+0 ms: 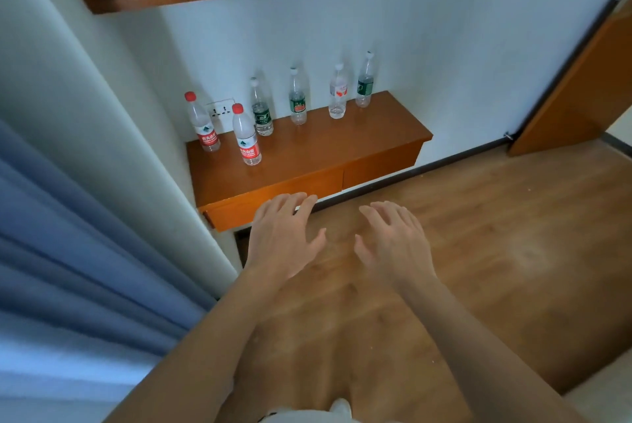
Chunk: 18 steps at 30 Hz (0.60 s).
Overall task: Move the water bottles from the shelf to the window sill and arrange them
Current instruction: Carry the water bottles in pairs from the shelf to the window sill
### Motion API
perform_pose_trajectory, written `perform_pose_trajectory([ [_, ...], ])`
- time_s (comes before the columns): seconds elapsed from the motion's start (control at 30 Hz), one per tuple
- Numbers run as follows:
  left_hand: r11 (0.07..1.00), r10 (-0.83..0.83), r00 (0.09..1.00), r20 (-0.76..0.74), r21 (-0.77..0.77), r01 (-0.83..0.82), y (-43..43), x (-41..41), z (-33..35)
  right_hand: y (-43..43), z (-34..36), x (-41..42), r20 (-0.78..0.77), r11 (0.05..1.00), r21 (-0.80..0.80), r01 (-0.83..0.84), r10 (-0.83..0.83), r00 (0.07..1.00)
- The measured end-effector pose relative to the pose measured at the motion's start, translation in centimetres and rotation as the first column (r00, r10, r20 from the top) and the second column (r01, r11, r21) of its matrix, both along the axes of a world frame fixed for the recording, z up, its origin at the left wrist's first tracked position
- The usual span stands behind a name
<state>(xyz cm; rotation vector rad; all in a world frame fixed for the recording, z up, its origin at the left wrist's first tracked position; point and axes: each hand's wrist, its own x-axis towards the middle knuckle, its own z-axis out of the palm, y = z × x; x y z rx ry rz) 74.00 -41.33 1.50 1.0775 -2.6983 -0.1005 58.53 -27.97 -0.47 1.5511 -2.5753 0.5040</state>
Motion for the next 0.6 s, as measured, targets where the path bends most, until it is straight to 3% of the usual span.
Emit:
perform_pose_trajectory([
  [0.6, 0.995, 0.095, 0.995, 0.003, 0.005, -0.095, -19.7, -11.6, -2.4, -20.6, -1.8, -13.6, -0.006, 0.995, 0.013, -0.095, 0.095, 0.995],
])
